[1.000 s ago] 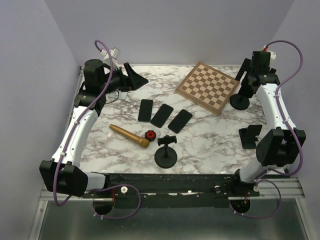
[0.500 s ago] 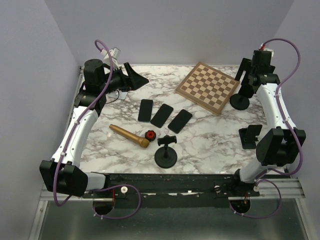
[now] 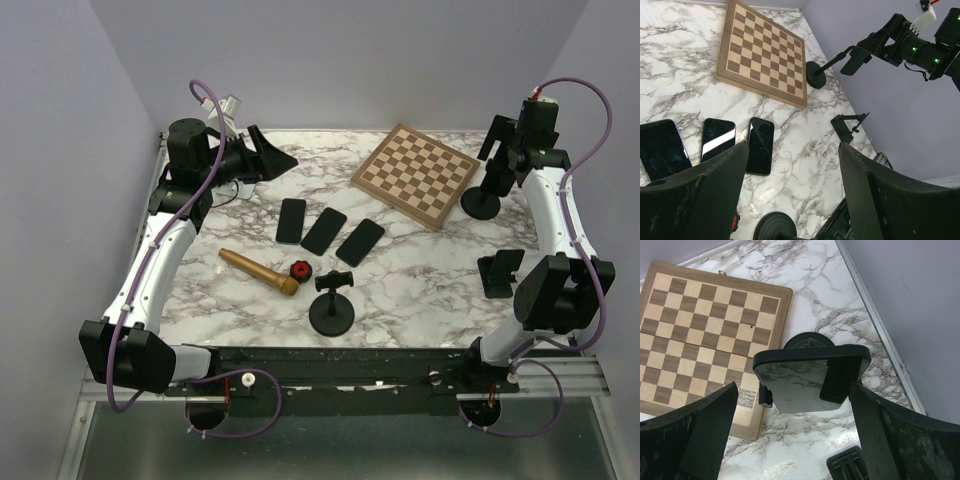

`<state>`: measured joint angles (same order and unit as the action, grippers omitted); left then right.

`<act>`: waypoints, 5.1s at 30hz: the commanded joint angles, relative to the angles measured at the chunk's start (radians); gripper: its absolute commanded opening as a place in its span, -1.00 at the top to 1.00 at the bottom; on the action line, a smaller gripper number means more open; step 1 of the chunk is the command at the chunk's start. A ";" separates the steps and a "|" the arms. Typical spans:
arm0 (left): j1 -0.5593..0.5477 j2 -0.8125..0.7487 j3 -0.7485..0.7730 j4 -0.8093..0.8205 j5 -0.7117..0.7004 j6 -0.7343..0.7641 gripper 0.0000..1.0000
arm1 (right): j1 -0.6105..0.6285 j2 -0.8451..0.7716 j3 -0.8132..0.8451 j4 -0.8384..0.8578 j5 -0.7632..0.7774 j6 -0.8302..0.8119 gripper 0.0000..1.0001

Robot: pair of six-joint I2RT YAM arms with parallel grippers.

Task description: Remove the phone from the phone stand

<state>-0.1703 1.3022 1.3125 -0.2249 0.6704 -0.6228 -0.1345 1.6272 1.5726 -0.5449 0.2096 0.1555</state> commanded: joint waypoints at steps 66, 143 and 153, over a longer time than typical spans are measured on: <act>0.018 0.006 -0.024 0.055 0.051 -0.037 -0.61 | -0.042 -0.227 -0.092 -0.177 -0.094 0.219 0.78; -0.910 0.281 -0.024 0.324 -0.323 0.276 -0.60 | 0.308 -0.840 -0.478 -0.411 -0.202 0.316 0.99; -0.880 0.391 0.024 0.375 -0.324 0.273 -0.23 | 0.308 -0.828 -0.453 -0.419 -0.202 0.301 0.99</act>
<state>-1.0473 1.6566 1.2888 0.1318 0.3294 -0.3557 0.1703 0.8036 1.0767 -0.9852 0.0673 0.4507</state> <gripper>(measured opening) 0.643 0.799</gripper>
